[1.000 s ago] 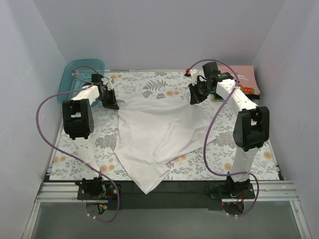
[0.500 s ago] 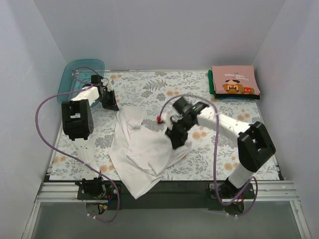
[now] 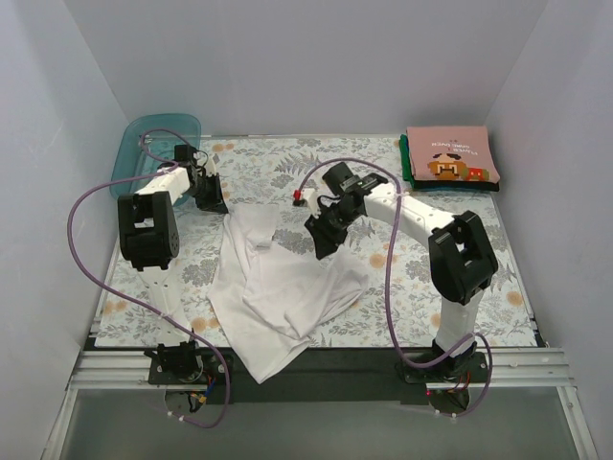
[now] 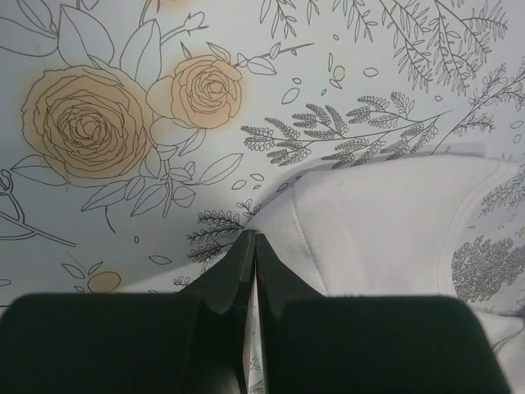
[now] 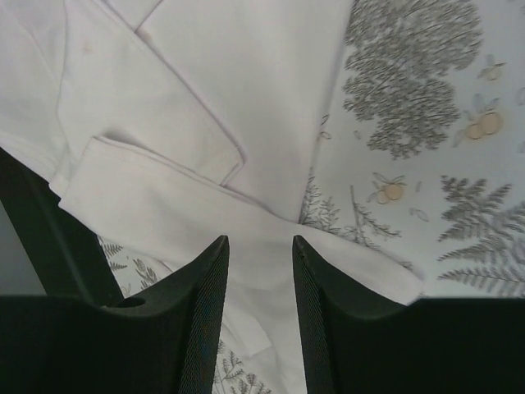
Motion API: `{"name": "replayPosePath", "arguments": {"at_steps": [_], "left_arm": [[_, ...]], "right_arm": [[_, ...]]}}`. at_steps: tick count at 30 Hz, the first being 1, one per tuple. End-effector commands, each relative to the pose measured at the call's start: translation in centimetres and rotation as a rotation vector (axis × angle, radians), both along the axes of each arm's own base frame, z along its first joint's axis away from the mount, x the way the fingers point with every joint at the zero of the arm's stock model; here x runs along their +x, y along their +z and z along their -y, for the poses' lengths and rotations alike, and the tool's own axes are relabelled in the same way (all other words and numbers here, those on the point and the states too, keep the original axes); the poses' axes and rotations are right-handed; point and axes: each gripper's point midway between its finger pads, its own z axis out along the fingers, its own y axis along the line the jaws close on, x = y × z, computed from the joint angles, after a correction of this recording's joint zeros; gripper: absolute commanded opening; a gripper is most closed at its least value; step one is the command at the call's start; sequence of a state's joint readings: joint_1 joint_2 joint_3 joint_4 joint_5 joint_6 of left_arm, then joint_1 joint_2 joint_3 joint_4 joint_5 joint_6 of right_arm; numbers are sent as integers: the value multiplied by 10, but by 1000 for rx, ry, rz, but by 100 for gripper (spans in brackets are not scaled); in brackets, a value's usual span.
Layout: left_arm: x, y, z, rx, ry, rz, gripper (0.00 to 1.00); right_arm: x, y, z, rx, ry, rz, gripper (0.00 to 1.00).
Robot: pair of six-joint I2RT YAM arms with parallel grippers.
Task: Fold and stack the t-shirts
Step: Flatten the tshirt out
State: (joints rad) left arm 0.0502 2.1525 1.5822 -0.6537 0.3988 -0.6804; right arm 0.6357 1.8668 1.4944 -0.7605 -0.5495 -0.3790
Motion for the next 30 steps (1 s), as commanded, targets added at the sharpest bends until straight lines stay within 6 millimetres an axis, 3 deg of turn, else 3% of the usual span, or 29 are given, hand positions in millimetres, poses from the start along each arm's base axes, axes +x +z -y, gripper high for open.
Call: {"name": "replayPosePath", "arguments": {"at_steps": [1,3,9,11,14,17,19,27,30], "left_arm": [[-8,12,0,16,-14,11,0],[-9,13,0,16,-14,11,0],[-15,10,-1,22,-17,1,0],[-15,11,-1,20,-18,5,0],[-16,12,0,16,-21,9,0],[-18,12,0,14,-24,5,0],[-19,12,0,14,-30,3,0],[-20,12,4,-3,-26,1,0],[-21,13,3,-1,-25,1,0]], "right_arm": [[-22,-28,14,-111,41,-23,44],[-24,-38,23,-155,41,-17,40],[-43,-72,80,-338,67,28,27],[-44,-65,82,-330,61,40,27],[-40,-27,50,-178,31,31,41],[-36,4,14,-61,25,11,44],[-38,7,-2,-47,53,24,45],[-42,-18,-33,-97,117,38,46],[-41,-20,-35,-116,115,56,43]]}}
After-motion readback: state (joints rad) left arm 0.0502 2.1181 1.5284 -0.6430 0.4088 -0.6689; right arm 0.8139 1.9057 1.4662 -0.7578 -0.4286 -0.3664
